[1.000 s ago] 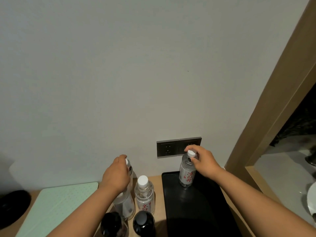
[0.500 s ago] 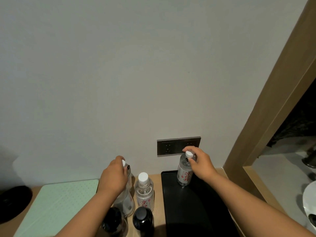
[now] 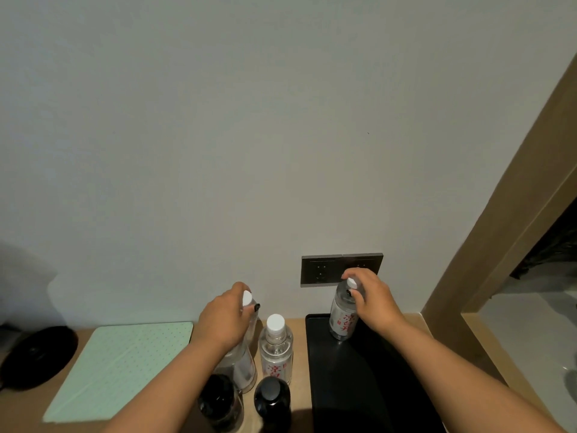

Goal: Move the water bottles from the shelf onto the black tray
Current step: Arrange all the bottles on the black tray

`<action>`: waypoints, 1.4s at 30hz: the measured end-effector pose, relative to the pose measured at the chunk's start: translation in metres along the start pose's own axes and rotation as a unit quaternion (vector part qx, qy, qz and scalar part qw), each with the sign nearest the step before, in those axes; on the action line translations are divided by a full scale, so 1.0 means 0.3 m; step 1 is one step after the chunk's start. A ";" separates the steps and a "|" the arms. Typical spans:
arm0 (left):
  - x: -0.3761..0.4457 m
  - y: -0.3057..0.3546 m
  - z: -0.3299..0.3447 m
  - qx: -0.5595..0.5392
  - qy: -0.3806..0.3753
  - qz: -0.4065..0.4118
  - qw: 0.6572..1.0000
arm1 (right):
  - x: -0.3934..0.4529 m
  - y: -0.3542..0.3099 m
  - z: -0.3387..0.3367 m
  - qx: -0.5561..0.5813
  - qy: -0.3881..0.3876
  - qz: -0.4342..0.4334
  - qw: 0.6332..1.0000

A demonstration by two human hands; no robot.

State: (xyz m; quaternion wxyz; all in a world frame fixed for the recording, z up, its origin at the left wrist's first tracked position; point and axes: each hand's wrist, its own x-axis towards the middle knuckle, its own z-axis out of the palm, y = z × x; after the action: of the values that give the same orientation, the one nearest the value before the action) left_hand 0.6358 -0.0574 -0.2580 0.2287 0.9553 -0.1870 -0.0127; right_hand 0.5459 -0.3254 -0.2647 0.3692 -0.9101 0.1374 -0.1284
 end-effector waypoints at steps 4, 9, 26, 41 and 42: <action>0.024 0.001 -0.047 0.008 -0.068 0.014 0.998 | 0.003 0.000 -0.012 -0.017 -0.014 -0.019 1.000; 0.056 0.011 -0.078 -0.055 -0.058 -0.003 0.997 | 0.016 -0.013 -0.020 -0.032 -0.051 -0.015 0.998; 0.057 0.408 -0.402 -0.316 -0.058 0.185 0.929 | -0.069 -0.272 -0.084 0.101 0.002 -0.092 0.991; 0.077 0.557 -0.011 -0.296 -0.205 0.191 0.913 | -0.258 0.069 -0.100 0.190 -0.003 0.107 0.976; 0.086 0.546 0.017 -0.253 -0.189 0.194 0.929 | -0.252 0.102 -0.098 0.186 0.000 0.124 0.975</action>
State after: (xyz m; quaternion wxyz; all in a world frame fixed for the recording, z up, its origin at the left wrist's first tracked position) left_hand 0.6016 -0.2042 -0.1886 0.4212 0.7904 -0.3994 -0.1957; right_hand 0.4610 -0.3392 -0.2759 0.5452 -0.8013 0.2227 -0.1051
